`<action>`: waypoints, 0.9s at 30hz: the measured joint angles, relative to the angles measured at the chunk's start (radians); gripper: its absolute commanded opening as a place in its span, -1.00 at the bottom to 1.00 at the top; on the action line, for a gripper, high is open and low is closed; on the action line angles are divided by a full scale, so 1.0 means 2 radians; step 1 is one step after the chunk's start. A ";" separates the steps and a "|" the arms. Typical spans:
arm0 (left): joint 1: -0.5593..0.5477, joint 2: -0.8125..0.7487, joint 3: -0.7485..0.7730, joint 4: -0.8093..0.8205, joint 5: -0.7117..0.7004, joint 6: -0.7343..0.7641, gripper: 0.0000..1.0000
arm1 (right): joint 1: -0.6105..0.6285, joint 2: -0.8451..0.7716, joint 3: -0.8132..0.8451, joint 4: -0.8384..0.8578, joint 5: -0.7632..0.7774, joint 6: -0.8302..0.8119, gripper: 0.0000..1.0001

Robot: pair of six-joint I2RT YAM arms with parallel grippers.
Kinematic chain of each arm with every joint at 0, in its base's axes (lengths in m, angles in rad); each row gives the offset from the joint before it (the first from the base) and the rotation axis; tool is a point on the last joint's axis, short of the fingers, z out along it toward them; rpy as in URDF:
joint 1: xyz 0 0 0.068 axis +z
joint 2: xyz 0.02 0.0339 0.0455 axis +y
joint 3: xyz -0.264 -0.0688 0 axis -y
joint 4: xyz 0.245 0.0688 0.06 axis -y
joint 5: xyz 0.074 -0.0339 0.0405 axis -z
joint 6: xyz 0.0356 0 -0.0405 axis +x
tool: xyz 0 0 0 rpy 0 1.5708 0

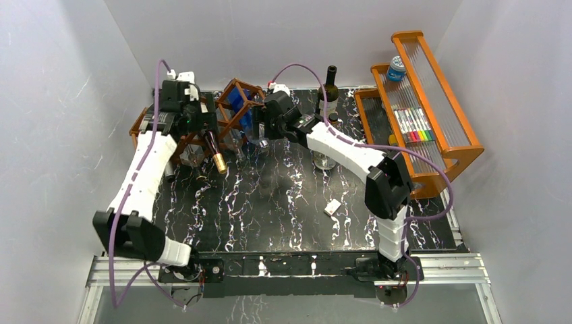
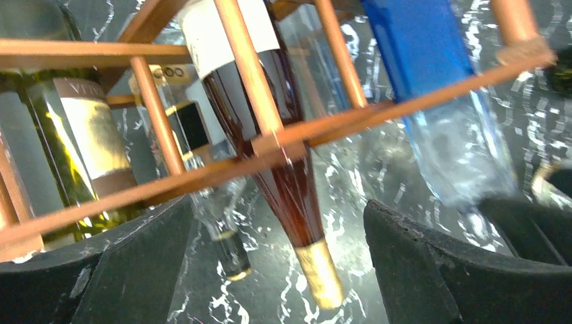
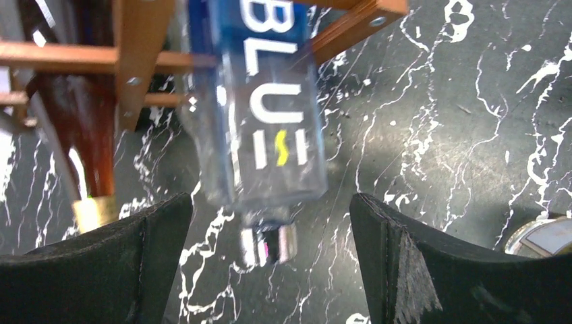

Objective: Take the wine bottle off the wine rack

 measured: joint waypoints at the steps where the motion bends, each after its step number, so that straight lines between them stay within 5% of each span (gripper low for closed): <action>1: 0.000 -0.017 -0.008 -0.001 0.012 -0.003 0.95 | -0.005 0.008 0.003 0.003 0.000 0.005 0.96; 14: 0.000 -0.193 -0.142 0.024 0.198 -0.069 0.96 | -0.030 0.097 0.095 0.021 -0.049 -0.002 0.93; 27: 0.000 -0.264 -0.206 0.072 0.275 -0.099 0.96 | -0.055 0.113 0.093 0.051 -0.136 0.027 0.87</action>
